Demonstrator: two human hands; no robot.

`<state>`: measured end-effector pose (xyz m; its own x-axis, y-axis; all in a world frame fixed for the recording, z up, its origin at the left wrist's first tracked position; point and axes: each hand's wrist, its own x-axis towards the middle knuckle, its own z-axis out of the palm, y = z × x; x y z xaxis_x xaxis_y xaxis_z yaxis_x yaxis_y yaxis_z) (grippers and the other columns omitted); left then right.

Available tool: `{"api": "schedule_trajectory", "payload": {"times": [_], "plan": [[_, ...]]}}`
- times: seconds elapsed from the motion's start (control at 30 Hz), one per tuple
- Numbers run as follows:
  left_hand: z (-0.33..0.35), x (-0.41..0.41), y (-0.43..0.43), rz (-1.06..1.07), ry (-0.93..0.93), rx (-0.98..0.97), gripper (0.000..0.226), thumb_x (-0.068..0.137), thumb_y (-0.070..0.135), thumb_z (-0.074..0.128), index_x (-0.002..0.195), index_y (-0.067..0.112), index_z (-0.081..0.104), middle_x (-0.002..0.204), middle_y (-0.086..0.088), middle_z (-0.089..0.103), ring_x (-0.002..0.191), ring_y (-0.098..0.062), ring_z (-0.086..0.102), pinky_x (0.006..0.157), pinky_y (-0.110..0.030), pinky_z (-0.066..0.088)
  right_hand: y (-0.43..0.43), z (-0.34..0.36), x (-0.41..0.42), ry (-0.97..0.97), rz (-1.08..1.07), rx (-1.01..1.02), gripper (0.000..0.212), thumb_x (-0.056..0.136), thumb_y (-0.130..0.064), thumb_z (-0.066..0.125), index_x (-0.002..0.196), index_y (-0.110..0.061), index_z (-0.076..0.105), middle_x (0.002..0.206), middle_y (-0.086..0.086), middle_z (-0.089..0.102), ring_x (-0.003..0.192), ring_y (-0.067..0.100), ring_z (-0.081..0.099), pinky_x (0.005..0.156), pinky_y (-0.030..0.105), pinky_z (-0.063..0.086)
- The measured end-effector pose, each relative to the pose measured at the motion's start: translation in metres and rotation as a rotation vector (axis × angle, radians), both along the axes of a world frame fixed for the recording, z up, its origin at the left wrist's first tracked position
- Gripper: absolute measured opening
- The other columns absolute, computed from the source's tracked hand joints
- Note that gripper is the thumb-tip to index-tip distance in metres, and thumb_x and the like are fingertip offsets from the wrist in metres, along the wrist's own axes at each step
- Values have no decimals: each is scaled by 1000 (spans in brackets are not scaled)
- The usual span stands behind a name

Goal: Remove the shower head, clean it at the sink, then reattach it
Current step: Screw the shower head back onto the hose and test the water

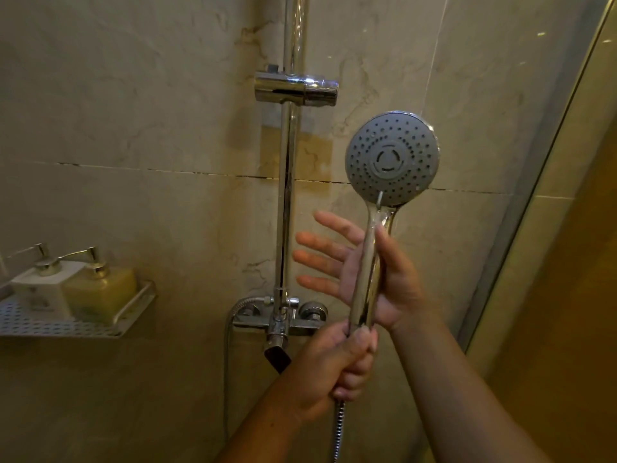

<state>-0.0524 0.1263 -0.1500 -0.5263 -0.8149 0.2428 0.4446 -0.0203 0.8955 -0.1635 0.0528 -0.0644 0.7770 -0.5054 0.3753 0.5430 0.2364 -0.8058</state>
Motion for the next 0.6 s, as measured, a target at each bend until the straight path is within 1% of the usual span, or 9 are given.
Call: {"api": "schedule_trajectory", "payload": {"times": [0.03,0.1,0.17,0.23,0.3,0.37,0.47,0.53,0.6], "plan": [[0,0,0,-45,46,14,26,88,45,66,88,21,57,61,6,30,42,1,26,37,-12,24,-1,0,1,-35,84,6,89,86,-41,73,155,-9,28,143,27,48,125,42,57,105,60,44],[-2,0,0,-69,92,39,25,90,42,65,90,18,55,61,6,30,42,1,26,36,-11,24,0,1,3,-78,152,20,84,90,-36,70,156,-11,25,144,28,49,116,41,65,92,53,56],[-3,1,0,-22,86,56,24,92,39,62,91,16,53,60,7,33,42,1,27,36,-11,25,0,0,2,-53,105,29,76,94,-33,65,156,-11,26,142,27,52,105,35,72,80,44,63],[-6,3,-2,68,42,58,21,93,37,57,90,17,54,60,8,36,42,0,28,36,-12,26,0,-1,3,45,-44,33,71,94,-34,63,153,-9,32,138,25,58,98,30,74,76,38,63],[-10,4,-3,166,-10,47,20,92,38,56,88,18,56,60,7,38,42,-1,30,36,-12,28,1,-4,2,152,-236,26,67,94,-34,60,151,-6,38,133,25,63,99,29,74,80,38,62],[-12,5,-4,257,-56,44,22,92,38,55,88,17,52,60,8,39,42,-1,30,36,-13,27,4,-6,0,207,-355,22,62,95,-33,58,148,-4,42,134,25,63,111,34,69,91,42,58],[-11,8,-4,330,-102,39,24,93,38,53,89,15,50,58,9,39,41,-1,30,36,-14,26,8,-8,-6,217,-394,54,62,91,-30,60,146,-4,45,138,26,59,122,38,63,102,47,51],[-11,9,-2,341,-137,17,27,95,40,54,90,13,50,58,10,40,42,-2,30,37,-14,26,7,-9,-11,229,-399,38,60,89,-20,56,145,-4,44,138,28,58,122,40,62,105,49,49],[-10,9,0,323,-156,-3,25,93,38,53,91,13,51,58,10,41,42,-2,31,37,-14,27,7,-10,-20,249,-378,-30,56,90,-11,51,146,-3,42,137,28,59,125,42,60,105,50,49]]}}
